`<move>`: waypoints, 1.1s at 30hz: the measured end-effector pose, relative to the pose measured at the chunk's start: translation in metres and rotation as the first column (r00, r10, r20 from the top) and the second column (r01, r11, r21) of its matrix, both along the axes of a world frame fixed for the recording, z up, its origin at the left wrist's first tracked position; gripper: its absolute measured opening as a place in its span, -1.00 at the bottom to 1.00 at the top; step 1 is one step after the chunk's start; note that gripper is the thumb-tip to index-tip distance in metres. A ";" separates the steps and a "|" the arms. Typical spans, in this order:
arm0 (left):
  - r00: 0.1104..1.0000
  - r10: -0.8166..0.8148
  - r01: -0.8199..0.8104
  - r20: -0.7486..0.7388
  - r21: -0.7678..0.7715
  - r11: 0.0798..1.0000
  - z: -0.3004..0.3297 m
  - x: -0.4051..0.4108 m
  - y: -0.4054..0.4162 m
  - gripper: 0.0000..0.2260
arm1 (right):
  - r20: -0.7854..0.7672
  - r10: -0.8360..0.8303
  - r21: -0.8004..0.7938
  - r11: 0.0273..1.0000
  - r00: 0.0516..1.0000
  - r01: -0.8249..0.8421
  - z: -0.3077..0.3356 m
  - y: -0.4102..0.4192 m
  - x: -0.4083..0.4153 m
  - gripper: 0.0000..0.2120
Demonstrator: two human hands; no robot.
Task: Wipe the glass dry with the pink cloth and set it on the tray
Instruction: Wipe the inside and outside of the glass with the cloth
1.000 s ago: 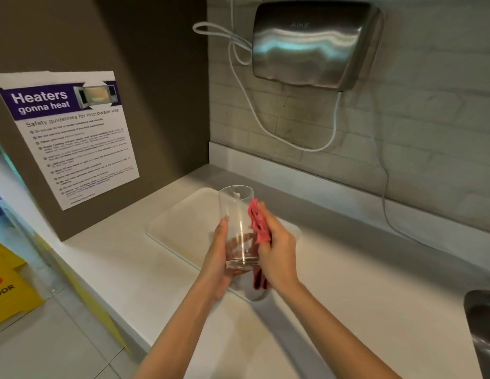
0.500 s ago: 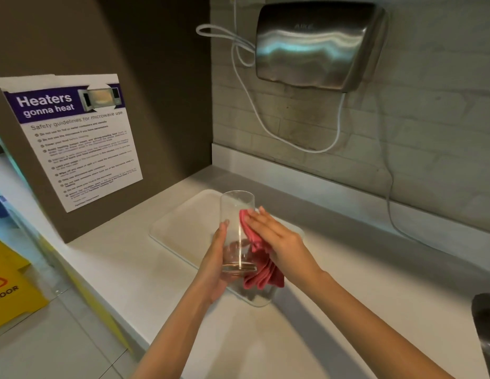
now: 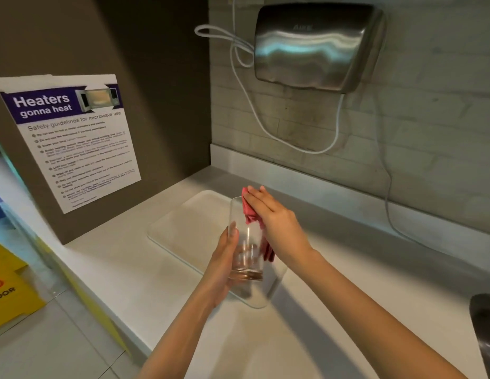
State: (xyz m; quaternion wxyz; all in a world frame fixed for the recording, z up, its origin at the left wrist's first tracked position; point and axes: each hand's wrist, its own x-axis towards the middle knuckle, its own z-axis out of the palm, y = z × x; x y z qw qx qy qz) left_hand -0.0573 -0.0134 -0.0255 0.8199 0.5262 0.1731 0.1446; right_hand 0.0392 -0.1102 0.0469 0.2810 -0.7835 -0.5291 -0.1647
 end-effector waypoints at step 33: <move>0.996 -0.032 0.050 0.088 -0.215 0.975 0.005 -0.002 0.004 -0.39 | 0.000 0.297 0.025 0.955 0.955 -0.297 -0.039 -0.031 -0.011 -0.39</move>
